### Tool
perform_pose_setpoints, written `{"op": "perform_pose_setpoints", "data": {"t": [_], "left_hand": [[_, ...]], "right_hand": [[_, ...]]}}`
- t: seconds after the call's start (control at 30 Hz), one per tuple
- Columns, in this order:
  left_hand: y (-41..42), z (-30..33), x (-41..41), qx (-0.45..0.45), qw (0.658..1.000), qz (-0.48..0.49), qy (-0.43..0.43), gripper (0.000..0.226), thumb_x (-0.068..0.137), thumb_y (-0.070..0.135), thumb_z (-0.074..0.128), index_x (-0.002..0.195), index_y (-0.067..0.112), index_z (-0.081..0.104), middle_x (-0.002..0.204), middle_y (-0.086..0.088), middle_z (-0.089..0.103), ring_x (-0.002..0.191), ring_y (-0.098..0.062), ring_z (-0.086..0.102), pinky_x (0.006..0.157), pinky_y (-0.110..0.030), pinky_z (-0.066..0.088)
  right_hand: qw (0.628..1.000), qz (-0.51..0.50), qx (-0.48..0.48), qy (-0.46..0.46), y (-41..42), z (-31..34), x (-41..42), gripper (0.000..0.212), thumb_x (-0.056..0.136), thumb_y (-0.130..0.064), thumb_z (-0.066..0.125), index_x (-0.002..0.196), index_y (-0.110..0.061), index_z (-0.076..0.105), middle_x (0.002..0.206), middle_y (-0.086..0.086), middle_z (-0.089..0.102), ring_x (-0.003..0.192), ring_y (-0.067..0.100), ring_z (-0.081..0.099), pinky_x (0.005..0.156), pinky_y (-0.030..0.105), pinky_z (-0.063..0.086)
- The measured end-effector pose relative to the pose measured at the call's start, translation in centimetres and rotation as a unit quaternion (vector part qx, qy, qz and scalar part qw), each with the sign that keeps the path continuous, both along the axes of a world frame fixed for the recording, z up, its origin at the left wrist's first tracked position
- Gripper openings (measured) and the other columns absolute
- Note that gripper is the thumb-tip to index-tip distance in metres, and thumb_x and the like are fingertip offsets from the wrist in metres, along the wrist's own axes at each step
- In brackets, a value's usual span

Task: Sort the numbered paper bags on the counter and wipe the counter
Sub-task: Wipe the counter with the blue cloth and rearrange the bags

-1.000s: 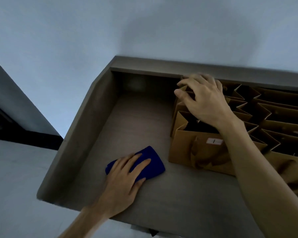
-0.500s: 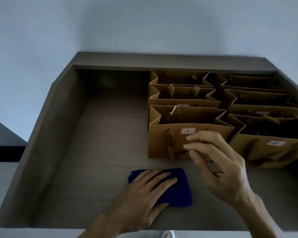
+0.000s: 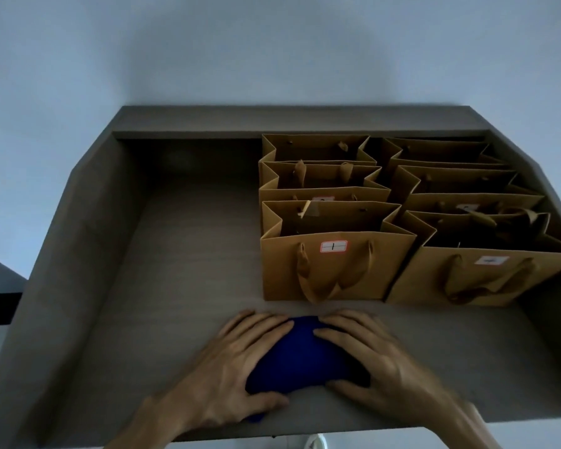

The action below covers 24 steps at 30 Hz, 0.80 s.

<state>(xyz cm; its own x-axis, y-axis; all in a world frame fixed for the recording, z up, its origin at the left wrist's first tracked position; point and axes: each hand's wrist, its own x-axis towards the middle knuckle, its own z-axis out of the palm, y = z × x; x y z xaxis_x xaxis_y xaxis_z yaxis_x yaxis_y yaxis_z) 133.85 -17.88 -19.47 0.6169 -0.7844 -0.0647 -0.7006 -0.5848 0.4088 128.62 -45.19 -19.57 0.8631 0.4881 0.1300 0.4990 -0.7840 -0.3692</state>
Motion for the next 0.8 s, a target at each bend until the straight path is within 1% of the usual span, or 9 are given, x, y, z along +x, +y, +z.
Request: {"op": "perform_pose_setpoints", "data": {"t": [0.07, 0.17, 0.27, 0.37, 0.43, 0.53, 0.6, 0.7, 0.8], "left_hand": [[0.1, 0.1, 0.2, -0.013, 1.0, 0.003, 0.0, 0.085, 0.083, 0.073, 0.048, 0.15, 0.039, 0.009, 0.153, 0.025, 0.011, 0.136, 0.014, 0.0, 0.109, -0.01, -0.012], [0.3, 0.2, 0.5, -0.017, 1.0, 0.016, -0.021, 0.079, 0.083, 0.061, 0.055, 0.149, 0.038, 0.019, 0.149, 0.017, 0.034, 0.134, 0.006, 0.021, 0.11, -0.01, 0.005], [0.3, 1.5, 0.9, -0.005, 1.0, 0.001, 0.014, 0.076, 0.085, 0.05, 0.057, 0.143, 0.053, 0.008, 0.147, 0.021, 0.031, 0.132, 0.007, 0.024, 0.112, -0.016, 0.021], [0.7, 4.7, 1.6, -0.03, 0.996, -0.021, 0.076, 0.08, 0.084, 0.047, 0.059, 0.131, 0.071, -0.002, 0.138, 0.036, 0.024, 0.131, 0.013, 0.023, 0.107, -0.005, 0.012], [1.2, 7.8, 2.1, -0.053, 0.995, -0.016, 0.078, 0.081, 0.082, 0.044, 0.064, 0.134, 0.066, 0.005, 0.134, 0.036, 0.03, 0.127, 0.012, 0.031, 0.103, 0.0, 0.015], [1.3, 13.1, 3.1, -0.094, 0.992, -0.053, -0.068, 0.071, 0.084, 0.041, 0.064, 0.145, 0.039, 0.028, 0.133, 0.03, 0.039, 0.117, 0.01, 0.045, 0.102, -0.006, 0.031], [0.8, 16.0, 4.8, -0.112, 0.979, -0.072, -0.152, 0.067, 0.085, 0.038, 0.062, 0.144, 0.024, 0.034, 0.136, 0.021, 0.043, 0.113, 0.007, 0.049, 0.101, -0.011, 0.037], [-0.4, 19.2, 8.8, -0.105, 0.97, -0.054, -0.213, 0.065, 0.087, 0.036, 0.059, 0.145, 0.022, 0.034, 0.136, 0.013, 0.045, 0.112, 0.005, 0.049, 0.099, -0.012, 0.038], [-2.1, 21.0, 13.2, -0.104, 0.968, -0.01, -0.229, 0.064, 0.087, 0.031, 0.062, 0.144, 0.026, 0.034, 0.129, 0.019, 0.042, 0.11, 0.013, 0.045, 0.094, -0.004, 0.035]], "right_hand": [[0.999, 0.017, 0.01, -0.032, 0.1, 0.2, 0.3, 0.059, 0.087, -0.051, 0.057, 0.141, -0.033, 0.042, 0.143, -0.013, 0.044, 0.135, 0.006, 0.034, 0.105, 0.029, 0.039], [0.998, 0.042, 0.002, -0.053, 0.2, 0.8, 0.8, 0.058, 0.083, -0.047, 0.057, 0.137, -0.029, 0.045, 0.133, -0.012, 0.046, 0.124, 0.006, 0.043, 0.089, 0.031, 0.054], [0.997, 0.063, -0.007, -0.051, -0.1, 2.2, 1.5, 0.059, 0.084, -0.049, 0.058, 0.138, -0.031, 0.043, 0.128, -0.012, 0.052, 0.117, 0.003, 0.049, 0.075, 0.03, 0.059], [0.992, 0.11, 0.02, -0.06, -0.5, 5.1, 2.3, 0.055, 0.089, -0.044, 0.061, 0.138, -0.027, 0.044, 0.127, -0.01, 0.055, 0.115, 0.0, 0.052, 0.079, 0.023, 0.056], [0.986, 0.135, 0.049, -0.087, -0.9, 7.9, 3.0, 0.05, 0.092, -0.039, 0.061, 0.136, -0.02, 0.049, 0.128, -0.009, 0.057, 0.116, 0.0, 0.053, 0.086, 0.018, 0.052], [0.977, 0.154, 0.049, -0.141, -1.6, 12.9, 4.7, 0.048, 0.092, -0.034, 0.062, 0.134, -0.013, 0.051, 0.128, -0.006, 0.059, 0.117, 0.003, 0.055, 0.093, 0.019, 0.049], [0.971, 0.157, 0.045, -0.173, -2.0, 15.9, 6.7, 0.047, 0.091, -0.03, 0.064, 0.132, -0.009, 0.053, 0.126, -0.003, 0.06, 0.115, 0.005, 0.057, 0.093, 0.021, 0.049], [0.965, 0.135, 0.038, -0.22, -2.6, 19.1, 10.5, 0.047, 0.09, -0.027, 0.064, 0.13, -0.006, 0.055, 0.121, 0.0, 0.062, 0.109, 0.007, 0.057, 0.094, 0.02, 0.047], [0.968, 0.093, 0.036, -0.229, -3.3, 20.8, 14.8, 0.047, 0.088, -0.027, 0.064, 0.131, -0.011, 0.054, 0.116, 0.0, 0.063, 0.1, 0.002, 0.056, 0.09, 0.017, 0.047]]}}
